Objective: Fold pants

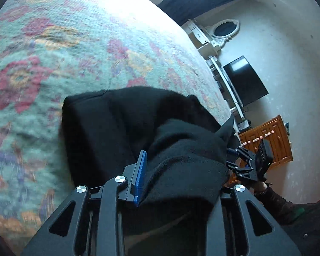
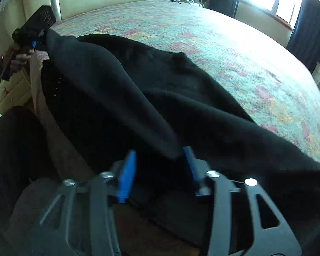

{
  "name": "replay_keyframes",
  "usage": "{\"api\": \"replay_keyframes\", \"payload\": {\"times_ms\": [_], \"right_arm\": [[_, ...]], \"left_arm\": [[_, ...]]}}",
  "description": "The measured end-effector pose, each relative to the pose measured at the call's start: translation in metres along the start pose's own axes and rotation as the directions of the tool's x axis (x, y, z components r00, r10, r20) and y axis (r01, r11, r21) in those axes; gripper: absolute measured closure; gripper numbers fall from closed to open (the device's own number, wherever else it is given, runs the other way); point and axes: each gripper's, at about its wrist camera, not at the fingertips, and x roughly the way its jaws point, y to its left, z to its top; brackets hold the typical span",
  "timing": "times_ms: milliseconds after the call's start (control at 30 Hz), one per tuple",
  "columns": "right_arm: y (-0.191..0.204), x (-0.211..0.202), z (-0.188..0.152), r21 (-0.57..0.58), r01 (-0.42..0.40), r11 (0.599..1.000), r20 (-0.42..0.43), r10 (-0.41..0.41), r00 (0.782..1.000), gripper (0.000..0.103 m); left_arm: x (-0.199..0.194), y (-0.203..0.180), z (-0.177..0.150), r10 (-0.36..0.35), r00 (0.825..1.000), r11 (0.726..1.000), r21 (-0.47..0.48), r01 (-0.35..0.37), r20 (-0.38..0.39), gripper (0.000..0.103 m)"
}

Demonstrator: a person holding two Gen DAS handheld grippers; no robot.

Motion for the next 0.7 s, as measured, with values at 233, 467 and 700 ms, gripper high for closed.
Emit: {"api": "replay_keyframes", "payload": {"times_ms": [233, 467, 700], "right_arm": [[-0.015, -0.016, -0.016, 0.28, -0.231, 0.932, -0.02, 0.247, 0.969, 0.034], [-0.047, -0.023, -0.031, 0.593, -0.4, 0.699, 0.134, 0.404, 0.905, 0.03], [-0.061, -0.014, -0.039, 0.69, -0.406, 0.6, 0.163, 0.417, 0.894, 0.03]], "left_arm": [[-0.032, 0.006, -0.028, 0.18, 0.983, 0.978, -0.113, -0.175, 0.036, 0.022], [-0.047, -0.015, -0.044, 0.11, 0.977, 0.909, -0.417, -0.024, 0.183, 0.022], [-0.005, -0.033, -0.05, 0.158, 0.973, 0.817, -0.576, -0.033, 0.168, 0.022]]}}
